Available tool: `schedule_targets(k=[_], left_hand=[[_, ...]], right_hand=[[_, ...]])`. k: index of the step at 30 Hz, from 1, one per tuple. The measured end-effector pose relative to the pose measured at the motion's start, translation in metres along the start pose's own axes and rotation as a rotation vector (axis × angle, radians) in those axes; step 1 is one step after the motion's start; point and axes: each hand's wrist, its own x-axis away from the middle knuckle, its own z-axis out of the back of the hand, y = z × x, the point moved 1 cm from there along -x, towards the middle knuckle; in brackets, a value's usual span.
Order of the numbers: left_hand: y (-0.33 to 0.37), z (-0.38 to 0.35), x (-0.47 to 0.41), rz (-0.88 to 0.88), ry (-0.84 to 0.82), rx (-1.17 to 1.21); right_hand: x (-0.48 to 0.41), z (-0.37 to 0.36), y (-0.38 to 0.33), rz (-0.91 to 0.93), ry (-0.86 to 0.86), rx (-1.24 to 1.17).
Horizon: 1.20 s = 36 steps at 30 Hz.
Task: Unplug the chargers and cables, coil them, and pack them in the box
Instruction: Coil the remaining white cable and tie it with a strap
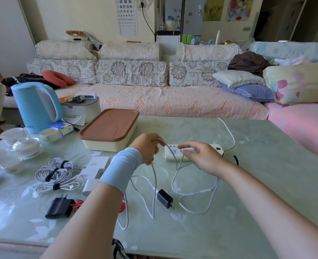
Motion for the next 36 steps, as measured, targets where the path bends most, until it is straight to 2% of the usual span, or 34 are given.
schedule_targets(k=[3,5,9,11,13,14,17,19,22,26,30,32,34,36], left_hand=[[-0.009,0.014,-0.001,0.094,0.003,0.237],[-0.009,0.019,0.003,0.149,-0.051,0.327],[-0.009,0.018,0.006,-0.004,0.075,-0.033],[-0.007,0.015,0.007,-0.029,0.062,-0.020],[-0.004,0.012,0.010,0.010,-0.001,0.063],[-0.003,0.010,0.011,0.038,-0.024,0.099],[0.002,0.009,0.016,0.048,-0.023,0.246],[0.003,0.016,0.016,0.044,0.048,0.397],[-0.007,0.038,0.013,0.074,0.184,0.532],[-0.028,0.061,0.008,0.112,0.425,0.187],[-0.047,0.076,0.002,0.158,0.640,-0.021],[-0.056,0.082,0.000,0.236,0.635,-0.134],[-0.062,0.080,0.003,0.348,0.510,-0.362],[-0.059,0.071,0.009,0.338,0.464,-0.620]], right_hand=[[-0.004,0.010,0.014,-0.116,0.114,-0.025],[-0.007,0.014,0.026,-0.178,0.184,0.186],[-0.002,0.009,0.028,-0.275,0.131,0.680],[0.002,0.003,0.017,-0.129,0.167,0.846],[0.007,-0.008,0.004,0.158,0.188,0.766],[0.010,-0.013,-0.003,0.243,0.130,0.604],[0.023,-0.029,-0.015,0.113,-0.192,0.119],[0.024,-0.032,-0.010,0.030,-0.271,0.149],[0.021,-0.025,0.003,-0.077,-0.378,0.421],[0.027,-0.028,0.004,-0.202,-0.641,0.252],[0.019,-0.027,-0.002,-0.063,-0.573,-0.014],[0.016,-0.023,-0.006,-0.023,-0.517,-0.106],[0.013,-0.022,-0.012,-0.019,-0.471,-0.142],[0.010,-0.026,-0.020,-0.038,-0.439,-0.128]])
